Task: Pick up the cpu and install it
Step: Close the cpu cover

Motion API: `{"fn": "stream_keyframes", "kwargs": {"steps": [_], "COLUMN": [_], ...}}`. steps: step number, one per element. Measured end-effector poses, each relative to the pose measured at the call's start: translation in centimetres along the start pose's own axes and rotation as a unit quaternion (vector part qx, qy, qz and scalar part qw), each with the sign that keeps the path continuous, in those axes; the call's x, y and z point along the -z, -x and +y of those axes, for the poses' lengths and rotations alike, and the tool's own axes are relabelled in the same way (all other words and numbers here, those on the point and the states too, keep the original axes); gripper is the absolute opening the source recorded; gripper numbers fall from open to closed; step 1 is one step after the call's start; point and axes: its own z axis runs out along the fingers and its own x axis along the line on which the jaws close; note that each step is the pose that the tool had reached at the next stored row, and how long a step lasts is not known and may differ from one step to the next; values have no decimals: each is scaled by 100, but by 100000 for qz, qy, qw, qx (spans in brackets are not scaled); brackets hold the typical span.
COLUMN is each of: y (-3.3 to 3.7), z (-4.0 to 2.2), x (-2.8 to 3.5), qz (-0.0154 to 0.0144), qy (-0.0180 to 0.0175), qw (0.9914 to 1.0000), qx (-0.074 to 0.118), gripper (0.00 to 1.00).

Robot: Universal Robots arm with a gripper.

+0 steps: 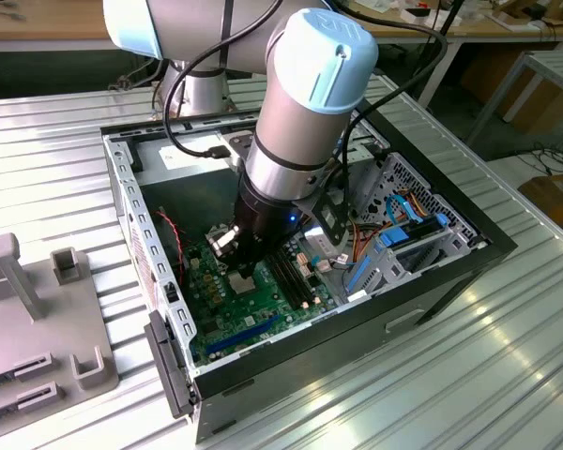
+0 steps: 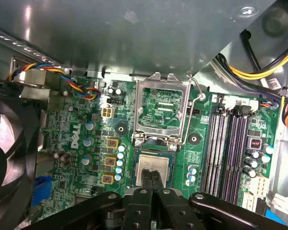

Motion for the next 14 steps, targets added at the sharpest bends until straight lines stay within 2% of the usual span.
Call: {"fn": "stream_keyframes", "kwargs": {"steps": [4,5,6,7,8,14], "y": [0,27,138,143,142,146], "z": [0,-3,-8,-6,-4,-4], "x": [1,3,11,75,96,97], "qz": [9,9,7,60,63,71], "qy": [-11,-15,-17,-118,-121,-129], "qw": [100000,100000,100000,99990,99988,99986], "qx": [3,13,135,1376,1559,1655], "gripper": [11,11,11,11,11,11]}}
